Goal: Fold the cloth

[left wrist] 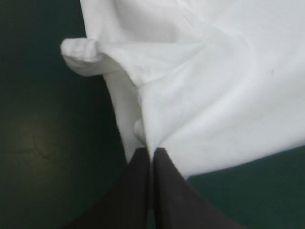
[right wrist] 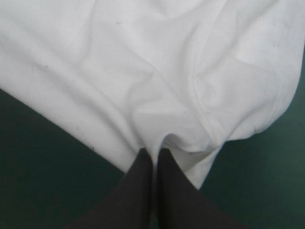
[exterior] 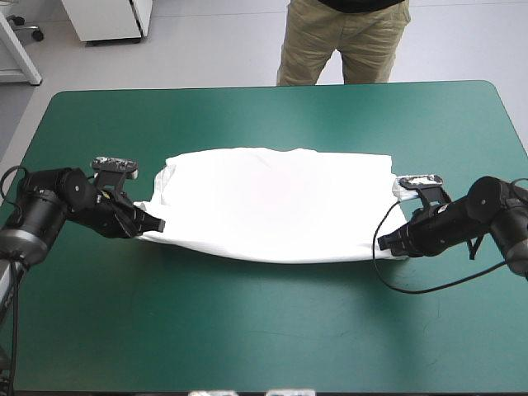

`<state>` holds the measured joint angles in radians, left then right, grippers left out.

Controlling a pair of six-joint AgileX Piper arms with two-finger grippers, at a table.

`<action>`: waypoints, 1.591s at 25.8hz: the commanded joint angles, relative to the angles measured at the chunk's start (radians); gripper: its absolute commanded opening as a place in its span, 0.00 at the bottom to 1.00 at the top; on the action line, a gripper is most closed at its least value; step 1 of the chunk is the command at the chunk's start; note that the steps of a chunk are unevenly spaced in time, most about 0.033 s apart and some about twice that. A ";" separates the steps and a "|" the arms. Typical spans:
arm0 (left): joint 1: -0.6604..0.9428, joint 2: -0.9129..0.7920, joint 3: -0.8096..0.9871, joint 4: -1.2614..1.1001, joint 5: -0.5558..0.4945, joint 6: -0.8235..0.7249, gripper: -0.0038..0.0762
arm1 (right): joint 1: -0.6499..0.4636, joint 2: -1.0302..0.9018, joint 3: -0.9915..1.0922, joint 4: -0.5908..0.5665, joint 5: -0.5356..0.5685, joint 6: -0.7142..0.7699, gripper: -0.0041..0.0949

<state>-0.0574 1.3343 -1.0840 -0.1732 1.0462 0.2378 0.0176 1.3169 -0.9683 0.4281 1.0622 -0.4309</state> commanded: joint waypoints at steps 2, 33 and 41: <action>0.000 -0.086 0.099 -0.035 -0.066 -0.005 0.04 | 0.000 -0.074 0.075 0.022 -0.051 0.001 0.03; 0.000 -0.252 0.004 -0.112 -0.072 -0.009 0.73 | 0.118 -0.262 -0.180 -0.458 -0.063 0.401 0.56; 0.000 -0.252 -0.011 -0.107 -0.080 -0.009 0.73 | -0.001 -0.092 -0.117 -0.411 -0.076 0.359 0.53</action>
<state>-0.0574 1.0999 -1.0605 -0.2645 0.9987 0.2407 0.0551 1.1861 -1.0747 0.0000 1.0275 -0.0417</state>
